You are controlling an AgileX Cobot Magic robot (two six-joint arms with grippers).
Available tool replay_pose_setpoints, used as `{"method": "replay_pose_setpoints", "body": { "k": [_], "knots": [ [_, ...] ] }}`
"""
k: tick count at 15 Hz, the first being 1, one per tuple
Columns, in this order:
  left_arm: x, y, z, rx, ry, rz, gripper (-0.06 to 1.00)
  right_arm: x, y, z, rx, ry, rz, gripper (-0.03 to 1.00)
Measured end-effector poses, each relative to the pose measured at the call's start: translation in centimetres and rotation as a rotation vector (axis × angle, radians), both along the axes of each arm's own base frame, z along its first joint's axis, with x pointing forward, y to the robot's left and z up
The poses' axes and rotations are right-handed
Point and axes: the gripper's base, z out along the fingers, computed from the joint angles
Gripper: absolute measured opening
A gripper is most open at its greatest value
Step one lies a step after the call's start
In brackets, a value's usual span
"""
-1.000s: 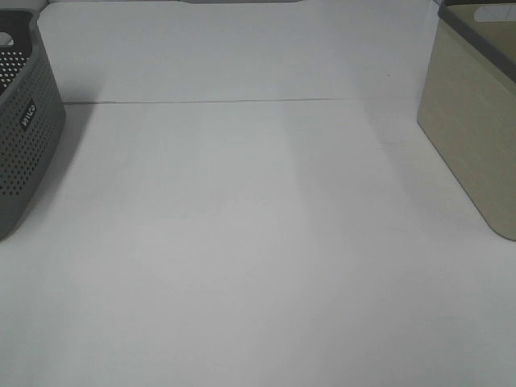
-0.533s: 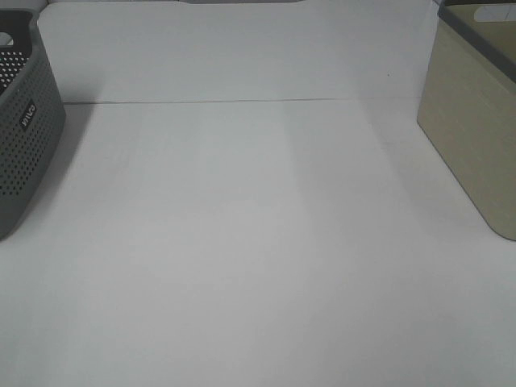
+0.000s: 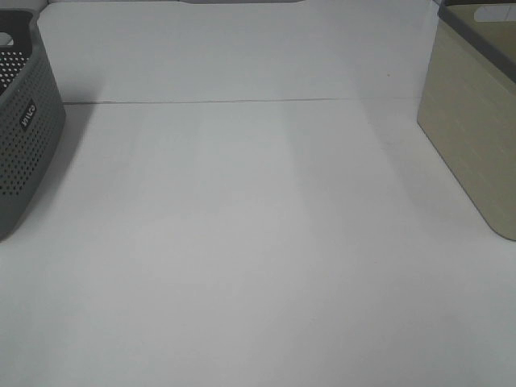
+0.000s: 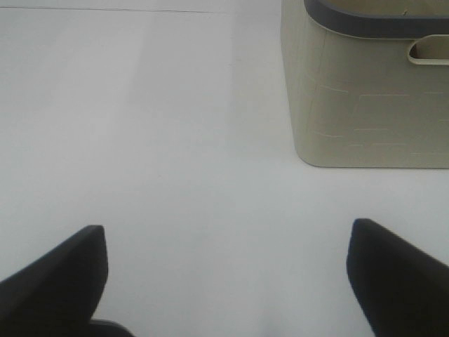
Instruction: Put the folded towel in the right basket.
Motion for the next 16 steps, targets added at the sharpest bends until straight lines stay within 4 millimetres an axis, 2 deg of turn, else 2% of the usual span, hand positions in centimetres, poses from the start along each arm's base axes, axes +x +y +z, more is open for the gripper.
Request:
{"method": "replay_pose_setpoints", "body": {
  "k": [16],
  "knots": [
    [0.0,0.0,0.0,0.0,0.0,0.0,0.88,0.0,0.01,0.0,0.001,0.0,0.001,0.87]
  ]
}}
